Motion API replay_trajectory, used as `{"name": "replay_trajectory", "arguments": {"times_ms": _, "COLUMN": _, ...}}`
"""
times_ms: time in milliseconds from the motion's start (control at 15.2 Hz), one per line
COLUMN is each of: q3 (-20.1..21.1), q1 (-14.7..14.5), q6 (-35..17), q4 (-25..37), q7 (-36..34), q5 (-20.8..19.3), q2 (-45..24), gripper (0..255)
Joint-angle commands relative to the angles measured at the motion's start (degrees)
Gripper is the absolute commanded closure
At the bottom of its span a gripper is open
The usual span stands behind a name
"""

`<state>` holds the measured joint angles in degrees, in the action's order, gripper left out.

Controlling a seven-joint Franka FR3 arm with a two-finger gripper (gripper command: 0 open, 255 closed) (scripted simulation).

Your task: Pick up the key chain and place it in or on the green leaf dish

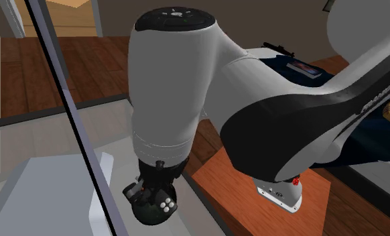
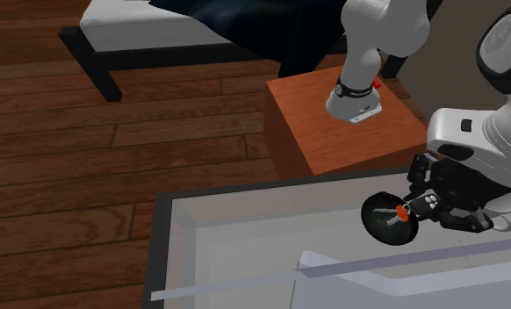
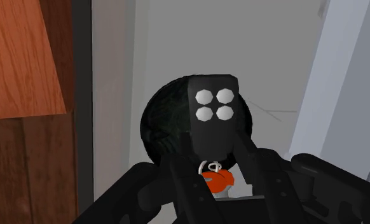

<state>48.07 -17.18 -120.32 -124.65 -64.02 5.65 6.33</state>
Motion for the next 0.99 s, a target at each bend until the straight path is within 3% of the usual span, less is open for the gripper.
{"name": "replay_trajectory", "arguments": {"times_ms": 0, "q3": 0.26, "q1": 0.06, "q6": -1.68, "q4": -1.02, "q7": -0.44, "q5": -0.65, "q2": -0.87, "gripper": 255}}
{"name": "replay_trajectory", "arguments": {"times_ms": 264, "q3": 0.78, "q1": 0.15, "q6": -4.78, "q4": -2.69, "q7": -1.68, "q5": -2.29, "q2": -2.89, "gripper": 255}}
{"name": "replay_trajectory", "arguments": {"times_ms": 726, "q3": 0.77, "q1": 0.13, "q6": -4.76, "q4": -2.69, "q7": -1.67, "q5": -2.28, "q2": -2.89, "gripper": 255}}
{"name": "replay_trajectory", "arguments": {"times_ms": 792, "q3": 0.77, "q1": 0.13, "q6": -4.76, "q4": -2.69, "q7": -1.67, "q5": -2.28, "q2": -2.89, "gripper": 0}}
{"name": "replay_trajectory", "arguments": {"times_ms": 924, "q3": 0.77, "q1": 0.14, "q6": -4.76, "q4": -2.69, "q7": -1.67, "q5": -2.28, "q2": -2.89, "gripper": 0}}
